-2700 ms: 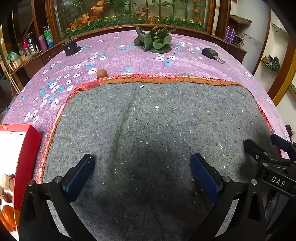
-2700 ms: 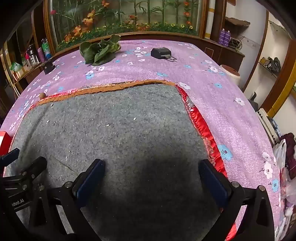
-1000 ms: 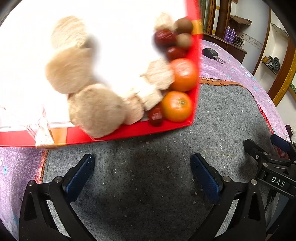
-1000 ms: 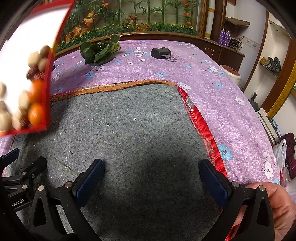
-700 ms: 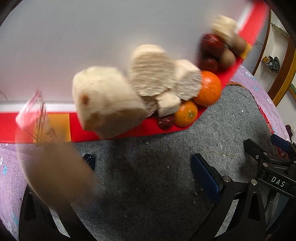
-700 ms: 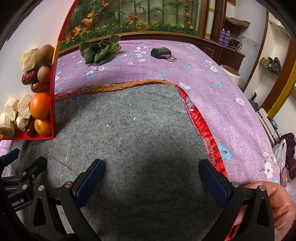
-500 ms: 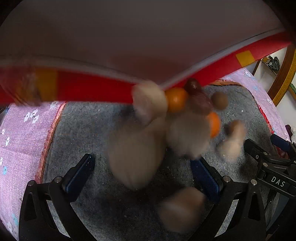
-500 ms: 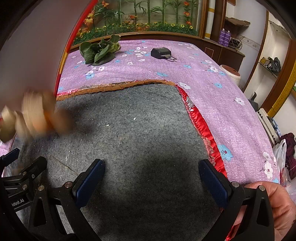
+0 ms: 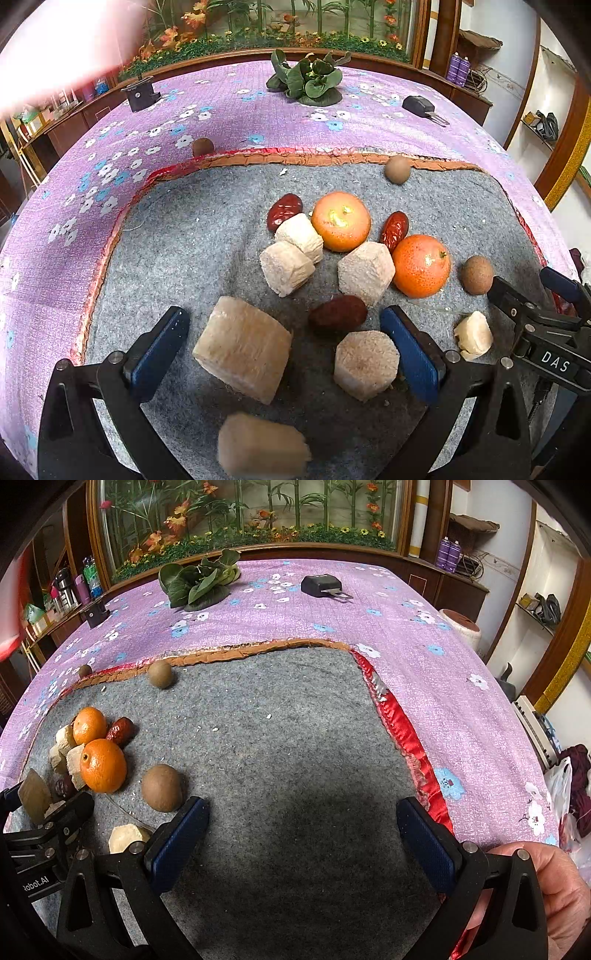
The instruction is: Organize fruits
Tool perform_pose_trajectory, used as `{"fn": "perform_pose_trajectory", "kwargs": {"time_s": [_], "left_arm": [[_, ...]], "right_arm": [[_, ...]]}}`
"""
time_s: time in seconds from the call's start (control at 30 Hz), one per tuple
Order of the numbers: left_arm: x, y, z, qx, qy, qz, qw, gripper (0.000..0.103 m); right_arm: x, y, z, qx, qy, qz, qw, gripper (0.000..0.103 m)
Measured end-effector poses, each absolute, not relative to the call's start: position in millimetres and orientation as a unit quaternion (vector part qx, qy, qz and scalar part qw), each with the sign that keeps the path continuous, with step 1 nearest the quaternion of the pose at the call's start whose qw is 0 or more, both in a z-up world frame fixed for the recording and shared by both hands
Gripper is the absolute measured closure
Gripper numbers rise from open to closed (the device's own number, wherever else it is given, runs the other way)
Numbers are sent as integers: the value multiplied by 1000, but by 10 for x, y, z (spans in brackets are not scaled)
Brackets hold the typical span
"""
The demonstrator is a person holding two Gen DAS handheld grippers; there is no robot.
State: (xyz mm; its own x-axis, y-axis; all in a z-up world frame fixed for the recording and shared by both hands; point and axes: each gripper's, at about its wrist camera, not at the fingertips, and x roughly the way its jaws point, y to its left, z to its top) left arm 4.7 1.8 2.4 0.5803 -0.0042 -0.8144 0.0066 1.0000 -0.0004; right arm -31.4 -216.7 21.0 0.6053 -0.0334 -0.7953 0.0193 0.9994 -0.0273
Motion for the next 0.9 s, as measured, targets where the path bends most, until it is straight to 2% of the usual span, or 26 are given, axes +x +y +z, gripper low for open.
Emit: {"fn": "perform_pose_trajectory", "kwargs": {"time_s": [0.9], "left_arm": [[79, 46, 3, 1, 458, -3, 889, 0]], "right_arm": [[-313, -2175, 205, -8, 444, -15, 896, 0]]}}
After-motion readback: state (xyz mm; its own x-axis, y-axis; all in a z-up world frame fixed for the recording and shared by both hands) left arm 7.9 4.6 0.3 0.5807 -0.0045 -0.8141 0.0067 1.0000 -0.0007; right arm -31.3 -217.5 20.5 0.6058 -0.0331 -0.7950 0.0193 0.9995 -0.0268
